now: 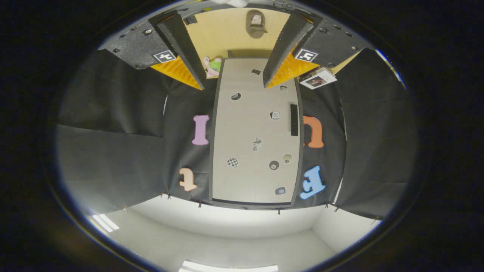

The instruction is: Open the shoe cabinet door, grab the shoes and put them into the shoe cabinet, then close the shoe cabinet door.

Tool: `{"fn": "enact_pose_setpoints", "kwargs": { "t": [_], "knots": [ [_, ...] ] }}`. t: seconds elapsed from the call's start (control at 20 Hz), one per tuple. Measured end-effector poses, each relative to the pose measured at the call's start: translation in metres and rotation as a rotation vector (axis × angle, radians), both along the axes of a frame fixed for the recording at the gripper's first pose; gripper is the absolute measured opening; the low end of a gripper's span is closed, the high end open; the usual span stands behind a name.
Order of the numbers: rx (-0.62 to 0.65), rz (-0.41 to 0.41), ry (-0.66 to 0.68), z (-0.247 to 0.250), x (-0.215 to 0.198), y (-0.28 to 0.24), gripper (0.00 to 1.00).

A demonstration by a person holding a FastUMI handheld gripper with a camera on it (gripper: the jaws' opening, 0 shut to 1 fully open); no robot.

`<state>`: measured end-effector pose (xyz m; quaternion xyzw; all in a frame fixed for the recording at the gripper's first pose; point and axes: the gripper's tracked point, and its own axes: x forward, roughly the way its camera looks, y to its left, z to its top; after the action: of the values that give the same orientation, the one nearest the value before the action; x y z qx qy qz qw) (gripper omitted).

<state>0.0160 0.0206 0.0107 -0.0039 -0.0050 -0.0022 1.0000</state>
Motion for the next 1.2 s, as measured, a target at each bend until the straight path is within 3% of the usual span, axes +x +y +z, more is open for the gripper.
{"fn": "enact_pose_setpoints", "kwargs": {
  "t": [0.25, 0.65, 1.0, 1.2],
  "knots": [
    [0.014, 0.081, 0.001, 0.005, 0.047, 0.041, 0.99],
    [0.037, 0.247, 0.022, 0.011, 0.168, 0.148, 0.99],
    [0.042, 0.284, 0.031, 0.014, 0.267, 0.212, 0.98],
    [0.038, 0.272, 0.051, 0.008, 0.303, 0.226, 0.93]
  ]
}}
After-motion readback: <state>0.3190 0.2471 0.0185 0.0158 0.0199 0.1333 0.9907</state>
